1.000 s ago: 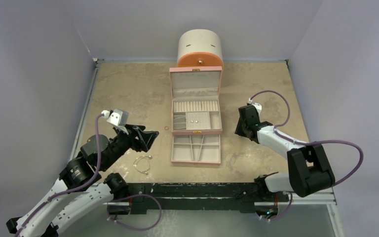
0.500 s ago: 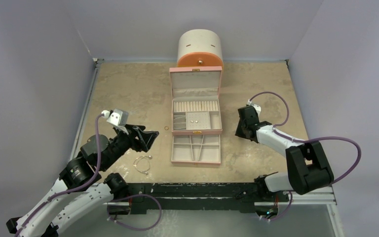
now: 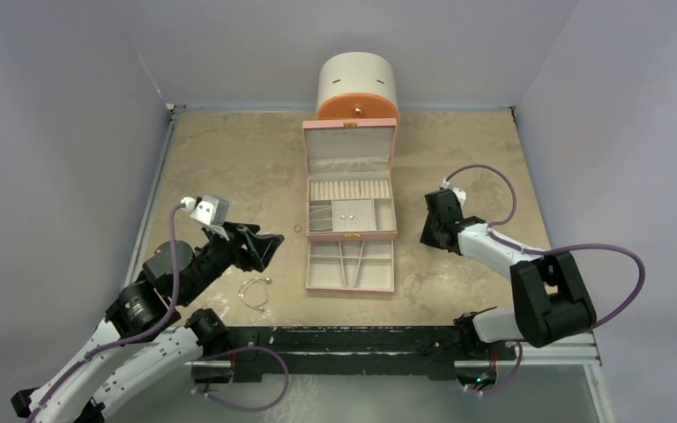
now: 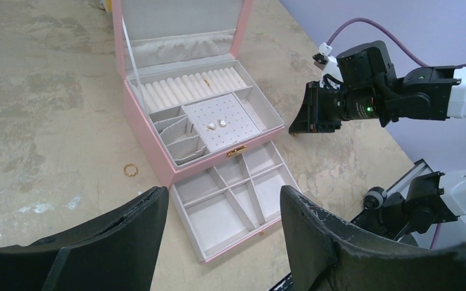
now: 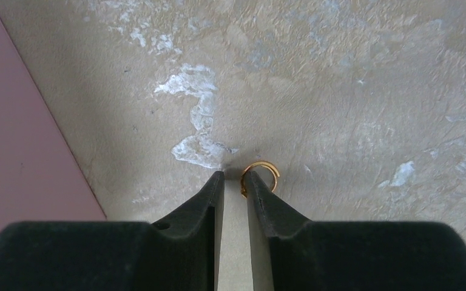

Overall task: Organize the mixed jewelry
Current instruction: Pick up the jewelry from the center of the board.

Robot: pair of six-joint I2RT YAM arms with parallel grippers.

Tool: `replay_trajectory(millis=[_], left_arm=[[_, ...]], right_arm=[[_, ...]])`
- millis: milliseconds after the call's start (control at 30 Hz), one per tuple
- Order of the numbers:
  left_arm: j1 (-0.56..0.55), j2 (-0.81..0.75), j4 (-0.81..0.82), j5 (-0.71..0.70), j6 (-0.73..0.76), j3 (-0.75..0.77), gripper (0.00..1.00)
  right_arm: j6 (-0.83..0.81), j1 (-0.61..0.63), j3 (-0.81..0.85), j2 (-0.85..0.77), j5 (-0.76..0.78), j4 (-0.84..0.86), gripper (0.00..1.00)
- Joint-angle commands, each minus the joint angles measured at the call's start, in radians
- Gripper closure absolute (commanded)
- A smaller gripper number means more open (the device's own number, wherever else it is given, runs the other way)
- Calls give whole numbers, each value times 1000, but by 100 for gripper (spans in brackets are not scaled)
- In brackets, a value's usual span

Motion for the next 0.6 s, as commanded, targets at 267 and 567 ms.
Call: replay_trajectory(millis=[267, 567], left_arm=[[5, -24, 26, 13, 14, 3, 33], [6, -29, 28, 16, 14, 1, 32]], right_arm=[[32, 9, -37, -39, -44, -39, 81], [64, 55, -58, -77, -70, -35, 100]])
